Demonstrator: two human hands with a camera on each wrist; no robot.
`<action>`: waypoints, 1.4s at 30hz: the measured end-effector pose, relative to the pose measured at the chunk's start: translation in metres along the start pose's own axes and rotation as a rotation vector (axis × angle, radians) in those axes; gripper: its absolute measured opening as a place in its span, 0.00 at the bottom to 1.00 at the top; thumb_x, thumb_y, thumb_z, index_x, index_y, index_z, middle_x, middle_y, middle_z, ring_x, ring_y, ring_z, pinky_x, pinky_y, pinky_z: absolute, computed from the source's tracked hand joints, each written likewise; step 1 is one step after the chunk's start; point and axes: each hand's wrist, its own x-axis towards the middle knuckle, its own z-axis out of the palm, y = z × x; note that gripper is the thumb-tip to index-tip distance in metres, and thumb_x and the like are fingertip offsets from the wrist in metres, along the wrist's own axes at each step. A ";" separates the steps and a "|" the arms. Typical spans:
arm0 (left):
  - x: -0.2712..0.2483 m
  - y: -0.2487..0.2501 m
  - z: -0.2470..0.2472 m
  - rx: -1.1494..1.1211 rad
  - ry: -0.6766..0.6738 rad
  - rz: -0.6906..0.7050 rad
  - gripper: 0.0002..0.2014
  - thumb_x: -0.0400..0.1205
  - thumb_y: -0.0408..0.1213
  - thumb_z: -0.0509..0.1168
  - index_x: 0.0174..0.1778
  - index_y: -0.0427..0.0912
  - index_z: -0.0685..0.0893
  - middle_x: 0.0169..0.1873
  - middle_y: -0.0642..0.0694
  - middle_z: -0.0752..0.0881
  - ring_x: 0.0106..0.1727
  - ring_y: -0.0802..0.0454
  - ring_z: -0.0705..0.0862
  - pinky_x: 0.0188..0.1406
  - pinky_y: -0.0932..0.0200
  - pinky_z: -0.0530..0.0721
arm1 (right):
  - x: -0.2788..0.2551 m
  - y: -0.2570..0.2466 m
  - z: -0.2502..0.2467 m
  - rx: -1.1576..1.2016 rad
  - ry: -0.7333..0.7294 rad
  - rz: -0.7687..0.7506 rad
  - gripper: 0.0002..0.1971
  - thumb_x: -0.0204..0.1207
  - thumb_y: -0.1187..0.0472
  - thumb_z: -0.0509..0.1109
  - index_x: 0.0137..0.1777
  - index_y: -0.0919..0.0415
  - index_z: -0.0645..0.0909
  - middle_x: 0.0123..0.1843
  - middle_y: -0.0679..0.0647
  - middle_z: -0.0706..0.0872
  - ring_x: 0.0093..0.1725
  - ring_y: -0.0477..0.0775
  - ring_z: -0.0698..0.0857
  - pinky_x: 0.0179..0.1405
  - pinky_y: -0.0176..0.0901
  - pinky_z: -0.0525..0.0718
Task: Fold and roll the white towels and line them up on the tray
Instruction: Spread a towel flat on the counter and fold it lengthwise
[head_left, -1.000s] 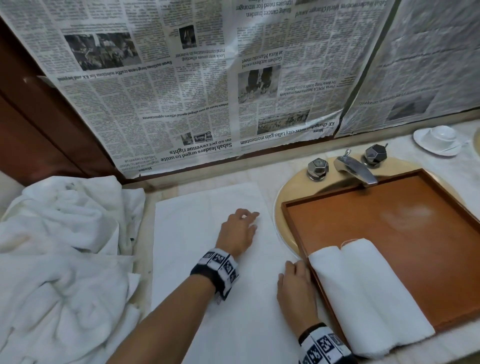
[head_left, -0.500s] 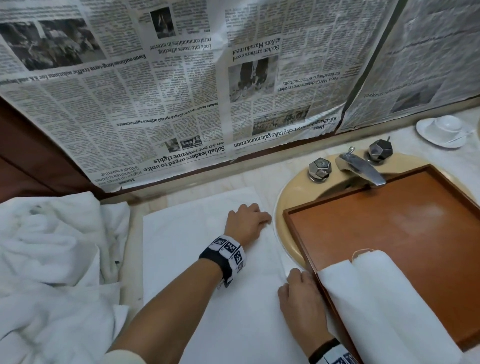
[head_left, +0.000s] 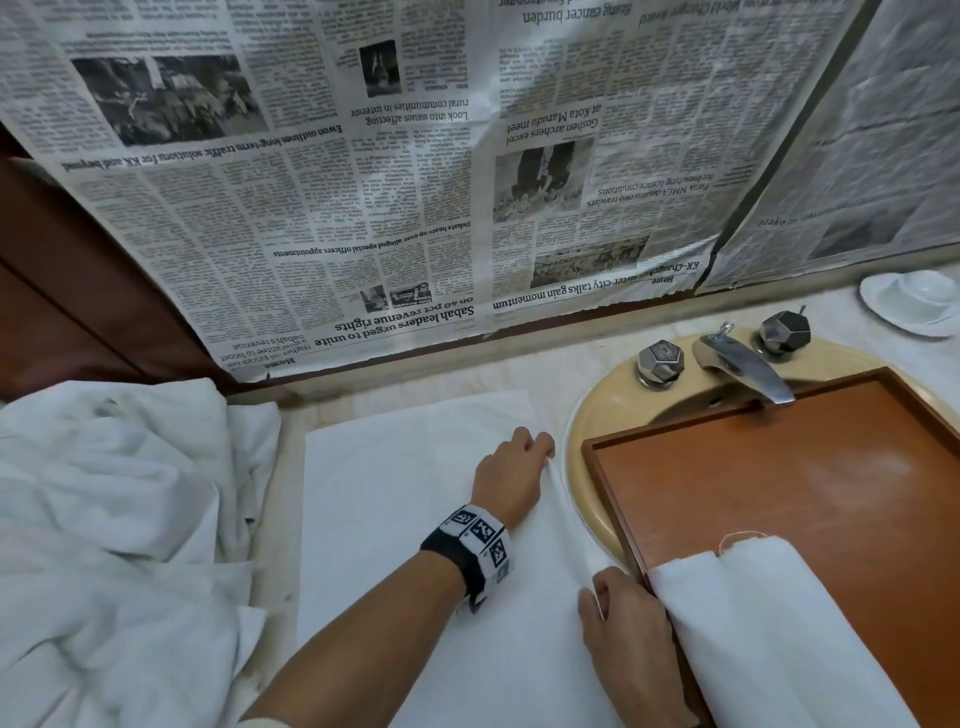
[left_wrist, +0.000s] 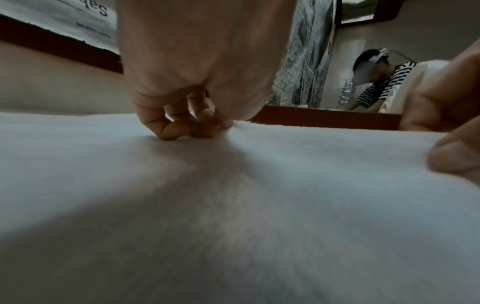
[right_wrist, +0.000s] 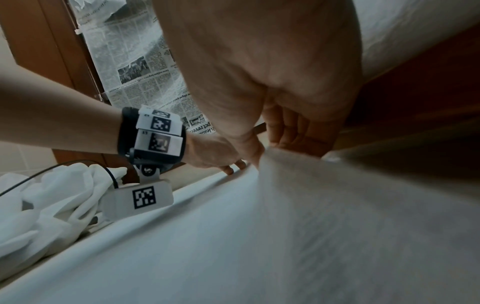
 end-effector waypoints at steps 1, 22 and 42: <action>0.003 0.001 0.003 0.002 0.007 -0.016 0.11 0.88 0.32 0.54 0.64 0.46 0.75 0.54 0.44 0.76 0.45 0.43 0.78 0.38 0.50 0.77 | 0.001 -0.001 -0.002 -0.005 0.009 0.003 0.13 0.80 0.57 0.69 0.37 0.55 0.71 0.34 0.49 0.76 0.38 0.54 0.80 0.42 0.51 0.78; -0.124 -0.130 -0.079 -0.597 0.624 -0.298 0.07 0.85 0.46 0.63 0.53 0.51 0.85 0.48 0.59 0.89 0.43 0.60 0.87 0.44 0.67 0.81 | -0.045 -0.143 0.036 -0.218 -0.119 -0.565 0.04 0.74 0.61 0.69 0.46 0.57 0.76 0.31 0.52 0.84 0.28 0.58 0.84 0.24 0.43 0.62; -0.154 -0.161 -0.061 -0.721 0.594 -0.813 0.09 0.85 0.33 0.64 0.60 0.40 0.79 0.47 0.46 0.85 0.50 0.45 0.84 0.49 0.57 0.79 | -0.051 -0.150 0.103 -0.121 -0.359 -0.512 0.08 0.85 0.56 0.56 0.58 0.56 0.72 0.46 0.54 0.84 0.39 0.55 0.76 0.33 0.48 0.69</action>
